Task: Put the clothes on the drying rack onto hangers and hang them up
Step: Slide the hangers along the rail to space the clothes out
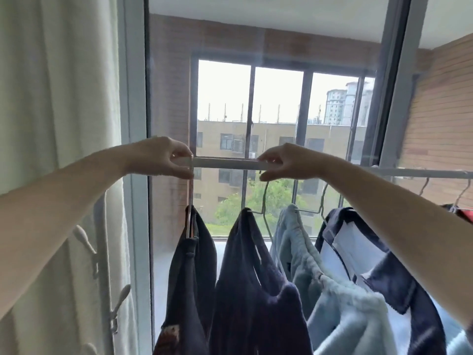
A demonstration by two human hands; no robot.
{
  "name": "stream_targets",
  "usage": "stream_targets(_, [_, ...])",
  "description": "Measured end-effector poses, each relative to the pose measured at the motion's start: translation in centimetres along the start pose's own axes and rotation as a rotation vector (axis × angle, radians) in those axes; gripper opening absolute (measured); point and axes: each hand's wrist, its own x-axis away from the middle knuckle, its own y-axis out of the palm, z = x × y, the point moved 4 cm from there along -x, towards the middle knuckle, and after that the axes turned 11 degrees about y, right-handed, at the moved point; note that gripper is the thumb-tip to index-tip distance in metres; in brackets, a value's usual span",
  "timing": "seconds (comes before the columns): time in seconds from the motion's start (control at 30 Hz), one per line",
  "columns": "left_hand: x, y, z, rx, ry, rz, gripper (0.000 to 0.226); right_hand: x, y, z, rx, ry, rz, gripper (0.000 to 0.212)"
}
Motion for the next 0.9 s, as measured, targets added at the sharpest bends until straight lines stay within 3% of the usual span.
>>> stream_targets(0.13, [-0.3, -0.1, -0.5, -0.08, -0.018, 0.0, 0.046, 0.4, 0.1, 0.2, -0.046, 0.038, 0.015, 0.04])
stream_targets(0.33, [-0.2, -0.4, -1.3, -0.046, 0.011, -0.003, 0.062, 0.6, 0.2, 0.3, -0.059, 0.071, 0.024, 0.042])
stream_targets(0.7, [-0.7, -0.6, -1.5, -0.072, 0.014, -0.053, 0.056, 0.9, 0.3, 0.8, -0.117, 0.118, 0.033, 0.041])
stream_targets(0.73, [-0.6, -0.5, -1.2, -0.065, 0.017, -0.054, 0.059, 1.0, 0.2, 1.0, -0.13, 0.134, 0.037, 0.044])
stream_targets(0.83, [-0.7, -0.3, -0.5, -0.076, 0.06, -0.06, 0.105, 1.2, 0.5, 1.0, -0.137, 0.169, 0.035, 0.053])
stream_targets(0.9, [-0.6, 0.2, -0.3, -0.116, 0.059, -0.05, 0.122, 1.4, 1.0, 0.9, -0.064, 0.194, 0.047, 0.061])
